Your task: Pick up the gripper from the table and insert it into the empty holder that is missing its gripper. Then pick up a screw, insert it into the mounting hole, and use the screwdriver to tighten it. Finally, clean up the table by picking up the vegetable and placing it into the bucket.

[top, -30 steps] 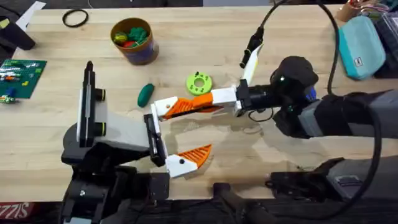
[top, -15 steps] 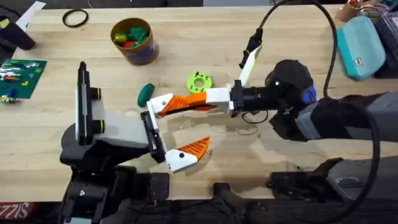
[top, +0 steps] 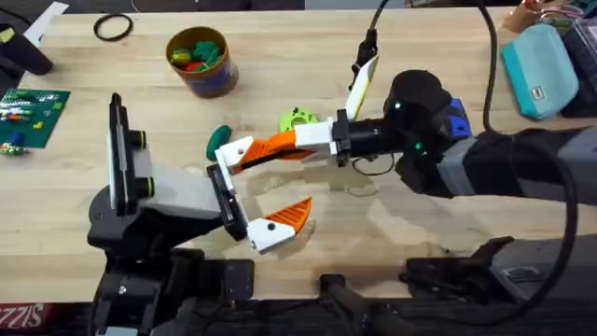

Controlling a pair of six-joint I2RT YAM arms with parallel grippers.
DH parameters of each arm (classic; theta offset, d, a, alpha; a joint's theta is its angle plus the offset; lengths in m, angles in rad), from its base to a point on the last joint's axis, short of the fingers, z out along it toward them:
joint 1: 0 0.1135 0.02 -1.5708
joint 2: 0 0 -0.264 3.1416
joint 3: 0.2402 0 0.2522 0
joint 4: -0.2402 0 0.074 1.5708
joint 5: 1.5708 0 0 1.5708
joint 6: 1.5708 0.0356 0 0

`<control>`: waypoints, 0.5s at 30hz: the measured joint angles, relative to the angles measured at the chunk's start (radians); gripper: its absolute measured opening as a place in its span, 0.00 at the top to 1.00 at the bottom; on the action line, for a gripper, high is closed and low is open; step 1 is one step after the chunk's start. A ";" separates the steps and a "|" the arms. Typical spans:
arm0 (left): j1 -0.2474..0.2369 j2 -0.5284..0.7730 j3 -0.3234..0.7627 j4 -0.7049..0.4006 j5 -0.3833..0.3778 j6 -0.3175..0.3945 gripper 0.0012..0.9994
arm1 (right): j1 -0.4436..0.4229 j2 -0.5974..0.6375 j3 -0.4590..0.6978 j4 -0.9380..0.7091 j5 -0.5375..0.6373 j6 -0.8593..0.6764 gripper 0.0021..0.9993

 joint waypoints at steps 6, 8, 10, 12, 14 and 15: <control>0.000 0.000 0.000 0.001 -0.009 -0.005 0.01 | 0.010 0.000 0.000 -0.002 0.020 -0.019 0.99; 0.001 0.000 0.000 0.001 -0.016 -0.006 0.01 | 0.019 -0.002 0.001 -0.002 0.039 -0.020 0.99; 0.003 0.000 0.000 0.003 -0.023 -0.007 0.01 | 0.029 -0.002 0.001 -0.001 0.061 -0.019 0.99; 0.004 0.000 0.000 0.003 -0.028 -0.009 0.01 | 0.035 -0.002 0.001 -0.001 0.075 -0.019 0.99; 0.004 0.000 0.000 0.003 -0.032 -0.010 0.01 | 0.037 -0.002 0.001 0.000 0.081 -0.019 0.99; 0.004 0.000 0.000 0.003 -0.033 -0.009 0.01 | 0.037 -0.002 0.001 0.001 0.083 -0.019 0.99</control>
